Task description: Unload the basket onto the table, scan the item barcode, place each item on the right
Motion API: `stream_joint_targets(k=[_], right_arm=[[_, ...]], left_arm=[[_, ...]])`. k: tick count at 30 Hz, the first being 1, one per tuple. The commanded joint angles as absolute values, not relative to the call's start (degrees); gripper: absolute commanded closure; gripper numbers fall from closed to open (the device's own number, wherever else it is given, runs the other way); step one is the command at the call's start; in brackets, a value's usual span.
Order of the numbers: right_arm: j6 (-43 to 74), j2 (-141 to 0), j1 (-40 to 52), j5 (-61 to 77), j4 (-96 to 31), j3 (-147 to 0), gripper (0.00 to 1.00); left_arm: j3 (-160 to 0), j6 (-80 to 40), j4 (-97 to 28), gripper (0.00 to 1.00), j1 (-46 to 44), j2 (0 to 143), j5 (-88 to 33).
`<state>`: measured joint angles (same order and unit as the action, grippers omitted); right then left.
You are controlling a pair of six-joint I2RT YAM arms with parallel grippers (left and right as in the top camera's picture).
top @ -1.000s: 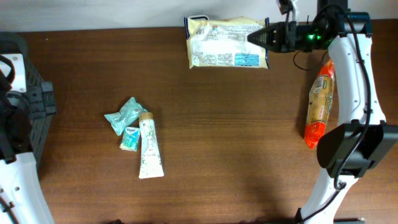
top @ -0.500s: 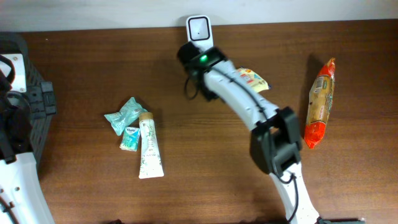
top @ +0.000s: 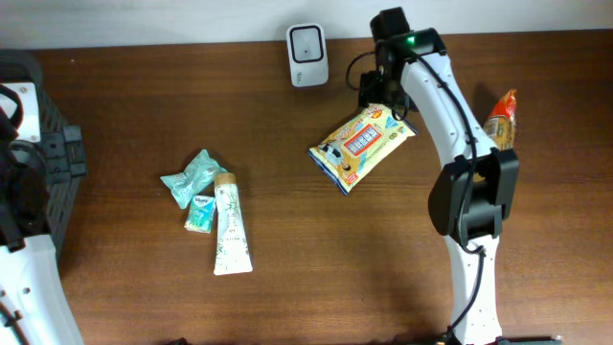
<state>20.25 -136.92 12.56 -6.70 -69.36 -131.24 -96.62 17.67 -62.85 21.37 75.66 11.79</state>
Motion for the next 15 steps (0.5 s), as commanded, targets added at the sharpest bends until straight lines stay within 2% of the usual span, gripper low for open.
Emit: stream_joint_targets(k=[1,6,10,13,14,15], right_arm=[[21.3,-139.9,13.2,-6.6,-67.7,-131.2,0.18],[18.7,-142.7,13.6,-6.6,-66.5,-131.0,0.25],[18.0,-146.8,14.3,-5.8,-66.5,-130.8,0.26],[18.0,-149.4,14.2,-4.8,-67.1,-129.9,0.54],[18.0,-149.5,14.2,-4.4,-67.1,-128.6,0.78],[18.0,-149.5,14.2,-4.4,-67.3,-128.3,0.87]], left_arm=[[-96.8,18.3,-62.7,0.01,21.5,75.6,11.4],[-96.8,18.3,-62.7,0.01,21.5,75.6,11.4],[-96.8,18.3,-62.7,0.01,21.5,75.6,11.4],[-96.8,18.3,-62.7,0.01,21.5,75.6,11.4],[-96.8,18.3,-62.7,0.01,21.5,75.6,11.4],[-96.8,18.3,-62.7,0.01,21.5,75.6,11.4]])
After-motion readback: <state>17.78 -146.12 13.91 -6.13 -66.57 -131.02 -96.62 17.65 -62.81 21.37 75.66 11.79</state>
